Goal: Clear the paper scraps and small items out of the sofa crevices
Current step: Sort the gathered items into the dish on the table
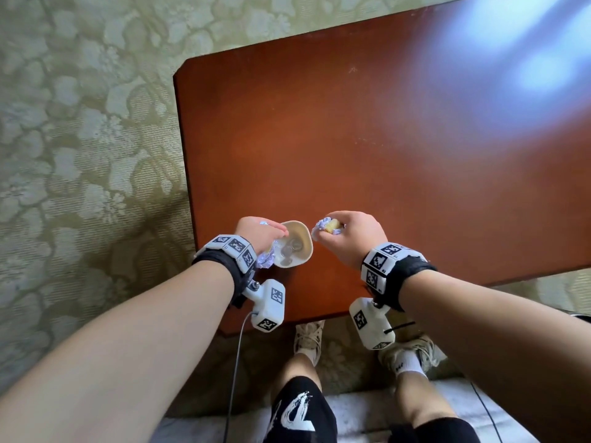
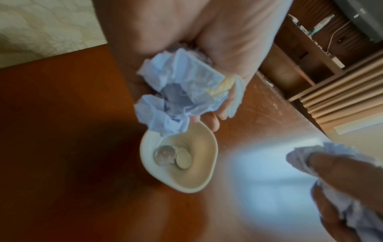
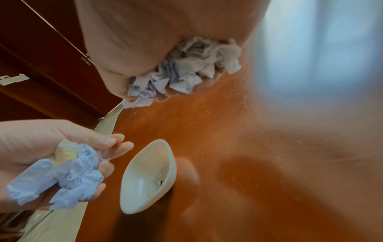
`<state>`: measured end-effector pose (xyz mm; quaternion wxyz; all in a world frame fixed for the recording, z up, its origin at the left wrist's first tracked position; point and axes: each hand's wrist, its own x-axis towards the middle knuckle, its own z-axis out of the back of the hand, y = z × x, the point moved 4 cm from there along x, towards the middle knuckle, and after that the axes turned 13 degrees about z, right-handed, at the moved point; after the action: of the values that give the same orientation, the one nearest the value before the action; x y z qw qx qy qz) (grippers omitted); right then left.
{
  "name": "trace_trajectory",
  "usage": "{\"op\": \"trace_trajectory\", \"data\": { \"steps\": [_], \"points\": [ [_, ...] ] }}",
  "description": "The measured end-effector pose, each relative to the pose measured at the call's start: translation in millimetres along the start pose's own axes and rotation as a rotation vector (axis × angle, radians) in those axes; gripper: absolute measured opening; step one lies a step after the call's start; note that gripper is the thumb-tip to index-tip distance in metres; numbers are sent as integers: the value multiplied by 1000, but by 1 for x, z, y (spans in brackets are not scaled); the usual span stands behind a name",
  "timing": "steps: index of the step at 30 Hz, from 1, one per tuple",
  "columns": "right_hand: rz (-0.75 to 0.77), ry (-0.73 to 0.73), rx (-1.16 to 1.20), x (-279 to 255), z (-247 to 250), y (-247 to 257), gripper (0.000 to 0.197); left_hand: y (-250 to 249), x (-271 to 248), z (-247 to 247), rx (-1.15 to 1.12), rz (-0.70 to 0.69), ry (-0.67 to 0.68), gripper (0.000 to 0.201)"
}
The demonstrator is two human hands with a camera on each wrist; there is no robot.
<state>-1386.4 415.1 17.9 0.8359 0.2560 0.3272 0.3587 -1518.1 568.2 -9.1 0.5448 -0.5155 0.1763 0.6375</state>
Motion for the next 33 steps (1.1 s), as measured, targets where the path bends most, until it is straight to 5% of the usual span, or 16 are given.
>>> {"op": "trace_trajectory", "data": {
  "steps": [7, 14, 25, 33],
  "points": [
    [-70, -68, 71, -17, 28, -27, 28, -25, -16, -37, -77, 22, 148, 8],
    [-226, -263, 201, -65, 79, -91, 24, -83, -57, -138, 26, -57, 362, 18],
    [-625, -679, 446, -232, 160, -286, 20, -128, -164, -422, 652, -249, 468, 50],
    [-857, -745, 509, -364, 176, -421, 43, -97, -241, -630, 946, -345, 544, 55]
  ]
}}
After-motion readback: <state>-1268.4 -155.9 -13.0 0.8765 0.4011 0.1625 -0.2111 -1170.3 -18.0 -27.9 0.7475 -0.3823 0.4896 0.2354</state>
